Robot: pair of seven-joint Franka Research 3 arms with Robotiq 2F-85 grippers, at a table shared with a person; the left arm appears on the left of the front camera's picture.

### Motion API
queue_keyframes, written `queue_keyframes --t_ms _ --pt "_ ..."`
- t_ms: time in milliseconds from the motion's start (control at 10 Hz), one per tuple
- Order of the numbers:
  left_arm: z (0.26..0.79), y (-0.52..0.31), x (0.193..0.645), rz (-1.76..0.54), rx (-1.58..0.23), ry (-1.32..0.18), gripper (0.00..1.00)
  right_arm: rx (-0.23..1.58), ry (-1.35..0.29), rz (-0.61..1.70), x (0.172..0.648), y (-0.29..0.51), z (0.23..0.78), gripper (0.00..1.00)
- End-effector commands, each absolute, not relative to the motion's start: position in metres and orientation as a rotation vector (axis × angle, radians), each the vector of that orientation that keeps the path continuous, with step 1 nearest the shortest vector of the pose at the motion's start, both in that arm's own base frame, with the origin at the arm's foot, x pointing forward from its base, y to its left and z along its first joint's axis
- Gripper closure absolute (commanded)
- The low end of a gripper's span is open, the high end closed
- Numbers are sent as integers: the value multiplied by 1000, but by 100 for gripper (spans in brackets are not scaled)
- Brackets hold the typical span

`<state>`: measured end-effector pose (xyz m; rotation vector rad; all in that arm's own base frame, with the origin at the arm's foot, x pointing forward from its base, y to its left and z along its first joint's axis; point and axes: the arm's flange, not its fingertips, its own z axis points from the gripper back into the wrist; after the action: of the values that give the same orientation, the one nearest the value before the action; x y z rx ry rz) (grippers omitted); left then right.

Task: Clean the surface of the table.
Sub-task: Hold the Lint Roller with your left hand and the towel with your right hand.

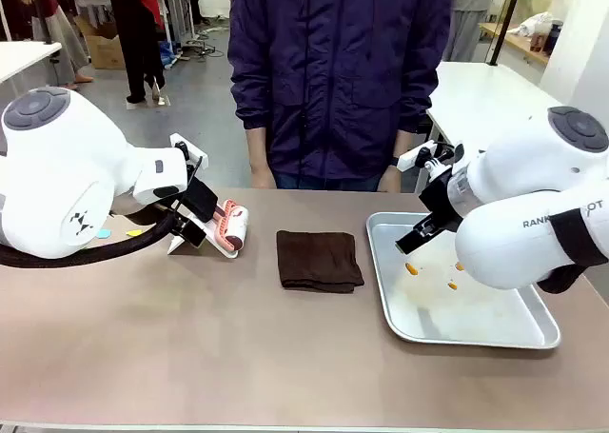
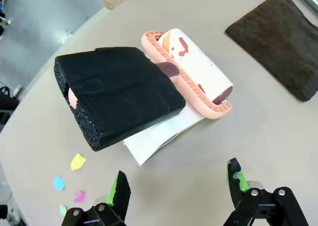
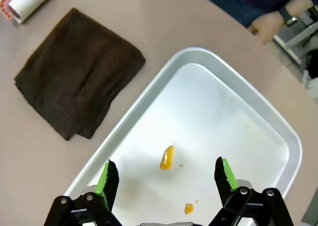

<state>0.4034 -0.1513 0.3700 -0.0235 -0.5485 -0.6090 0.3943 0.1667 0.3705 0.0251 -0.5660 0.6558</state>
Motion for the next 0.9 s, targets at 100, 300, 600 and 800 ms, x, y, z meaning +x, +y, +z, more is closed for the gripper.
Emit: queue_keyframes --t_ms 100,300,600,800 --pt "370 -151 403 -609 -24 -549 0 25 -566 656 394 167 371 0" --pt "370 -151 403 -609 -24 -549 0 25 -566 656 394 167 371 0" --pt "370 -151 403 -609 -24 -549 0 25 -566 656 394 167 371 0" --pt "370 -151 403 -609 -24 -549 0 25 -566 656 394 167 371 0"
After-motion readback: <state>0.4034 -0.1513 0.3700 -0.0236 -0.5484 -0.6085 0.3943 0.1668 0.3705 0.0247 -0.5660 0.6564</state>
